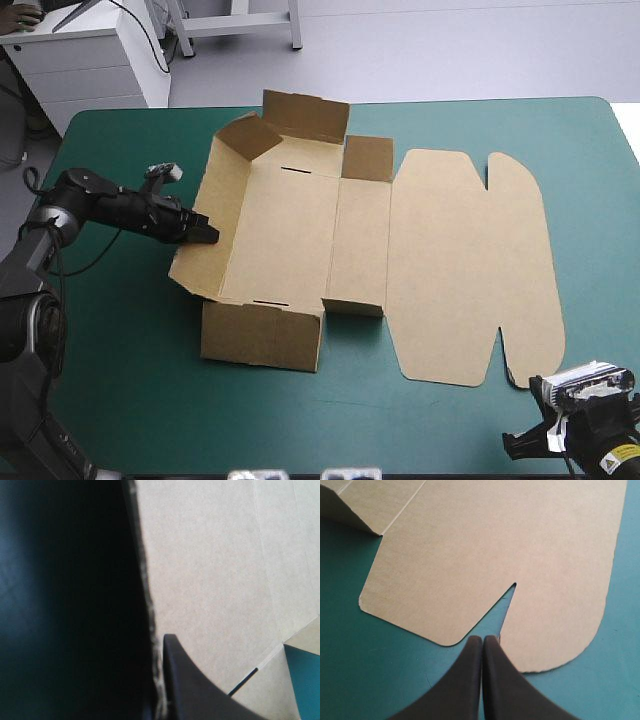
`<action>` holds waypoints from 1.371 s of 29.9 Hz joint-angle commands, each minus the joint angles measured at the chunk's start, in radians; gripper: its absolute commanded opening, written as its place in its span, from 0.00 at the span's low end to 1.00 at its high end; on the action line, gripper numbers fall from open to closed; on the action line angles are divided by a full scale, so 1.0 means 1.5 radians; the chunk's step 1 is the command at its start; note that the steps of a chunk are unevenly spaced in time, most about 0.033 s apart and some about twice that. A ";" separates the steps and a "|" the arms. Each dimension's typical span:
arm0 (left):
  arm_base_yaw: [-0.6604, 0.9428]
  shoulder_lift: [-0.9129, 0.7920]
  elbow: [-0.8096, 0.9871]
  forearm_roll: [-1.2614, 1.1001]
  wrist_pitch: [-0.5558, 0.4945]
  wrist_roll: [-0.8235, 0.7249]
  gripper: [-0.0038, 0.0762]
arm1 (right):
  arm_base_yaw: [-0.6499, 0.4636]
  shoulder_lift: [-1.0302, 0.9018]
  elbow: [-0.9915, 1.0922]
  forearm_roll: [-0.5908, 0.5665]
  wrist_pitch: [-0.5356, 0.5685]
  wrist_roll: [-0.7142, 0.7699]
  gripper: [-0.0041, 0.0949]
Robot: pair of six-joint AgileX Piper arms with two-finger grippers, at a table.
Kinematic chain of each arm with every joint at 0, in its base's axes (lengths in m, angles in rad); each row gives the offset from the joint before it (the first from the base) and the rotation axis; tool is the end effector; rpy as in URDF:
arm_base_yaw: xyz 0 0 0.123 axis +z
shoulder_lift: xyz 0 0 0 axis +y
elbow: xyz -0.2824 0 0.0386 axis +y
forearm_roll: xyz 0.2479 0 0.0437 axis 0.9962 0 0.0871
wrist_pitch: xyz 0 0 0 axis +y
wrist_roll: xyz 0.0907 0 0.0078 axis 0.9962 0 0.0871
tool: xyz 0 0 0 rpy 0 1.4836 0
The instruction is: Fold the box
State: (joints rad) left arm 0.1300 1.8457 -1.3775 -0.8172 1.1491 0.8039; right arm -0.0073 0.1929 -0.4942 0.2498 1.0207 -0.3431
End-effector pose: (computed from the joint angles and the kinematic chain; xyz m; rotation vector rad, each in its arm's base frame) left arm 0.3728 -0.0124 0.2448 0.4429 2.5900 -0.8985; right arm 0.0266 0.0190 0.2787 -0.3391 2.1484 0.1083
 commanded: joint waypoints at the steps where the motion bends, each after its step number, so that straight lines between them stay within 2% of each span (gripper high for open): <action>1: -0.066 -0.048 -0.105 0.050 -0.014 -0.021 0.04 | 0.002 0.008 -0.022 0.008 -0.043 -0.002 0.03; 4: -0.125 -0.048 -0.189 0.155 -0.041 -0.050 0.04 | 0.002 0.008 -0.022 0.008 -0.043 -0.002 0.03; 8: -0.192 -0.043 -0.287 0.265 -0.045 -0.061 0.04 | 0.002 0.008 -0.022 0.008 -0.043 -0.002 0.03; 16: -0.295 -0.043 -0.392 0.387 -0.082 -0.049 0.04 | 0.002 0.008 -0.022 0.008 -0.043 -0.002 0.03; 24: -0.403 -0.043 -0.402 0.517 -0.147 0.026 0.04 | 0.002 0.008 -0.022 0.008 -0.043 -0.002 0.03; 27: -0.442 -0.043 -0.402 0.567 -0.192 0.039 0.04 | 0.002 0.008 -0.022 0.008 -0.043 -0.001 0.03; 31: -0.479 -0.043 -0.402 0.560 -0.245 0.106 0.04 | 0.002 0.008 -0.022 0.008 -0.043 -0.001 0.03; 41: -0.502 -0.051 -0.394 0.506 -0.208 0.215 0.04 | 0.002 0.008 -0.022 0.008 -0.043 -0.001 0.03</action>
State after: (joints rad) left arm -0.6189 1.8379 -1.9454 0.0000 0.8851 1.0623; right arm -0.0073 0.1929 -0.4942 0.2498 1.0207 -0.3431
